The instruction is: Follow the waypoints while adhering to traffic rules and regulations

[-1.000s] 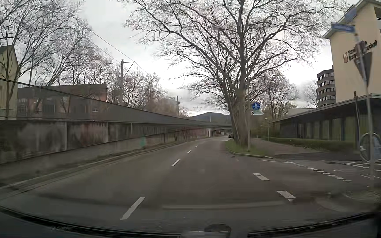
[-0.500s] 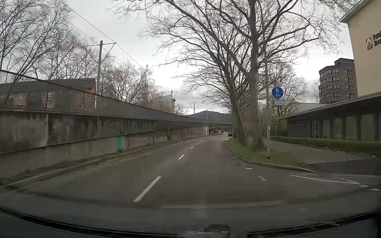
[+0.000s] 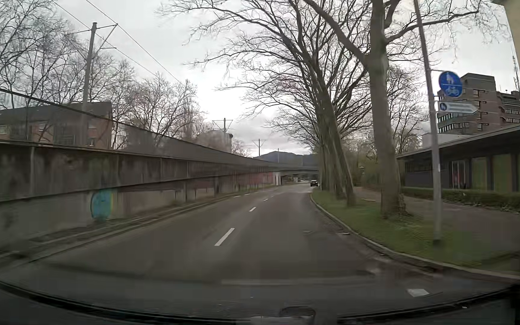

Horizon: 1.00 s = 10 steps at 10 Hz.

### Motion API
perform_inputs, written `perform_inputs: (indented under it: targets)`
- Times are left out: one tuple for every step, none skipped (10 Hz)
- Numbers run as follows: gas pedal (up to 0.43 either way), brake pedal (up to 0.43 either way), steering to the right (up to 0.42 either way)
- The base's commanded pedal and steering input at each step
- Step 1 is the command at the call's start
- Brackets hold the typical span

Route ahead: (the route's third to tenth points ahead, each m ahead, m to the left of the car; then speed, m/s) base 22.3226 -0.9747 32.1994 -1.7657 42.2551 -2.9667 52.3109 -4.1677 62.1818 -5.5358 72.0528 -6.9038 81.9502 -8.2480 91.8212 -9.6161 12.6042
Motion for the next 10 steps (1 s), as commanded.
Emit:
perform_inputs:
  targets:
    - [0.118, 0.0, 0.012]
    - [0.118, 0.0, 0.012]
    - [0.118, 0.0, 0.012]
    - [0.118, 0.0, 0.012]
    - [0.118, 0.0, 0.012]
    - [0.118, 0.0, 0.012]
    - [0.118, 0.0, 0.012]
    - [0.118, 0.0, 0.012]
    - [0.118, 0.0, 0.012]
    - [0.118, 0.0, 0.013]
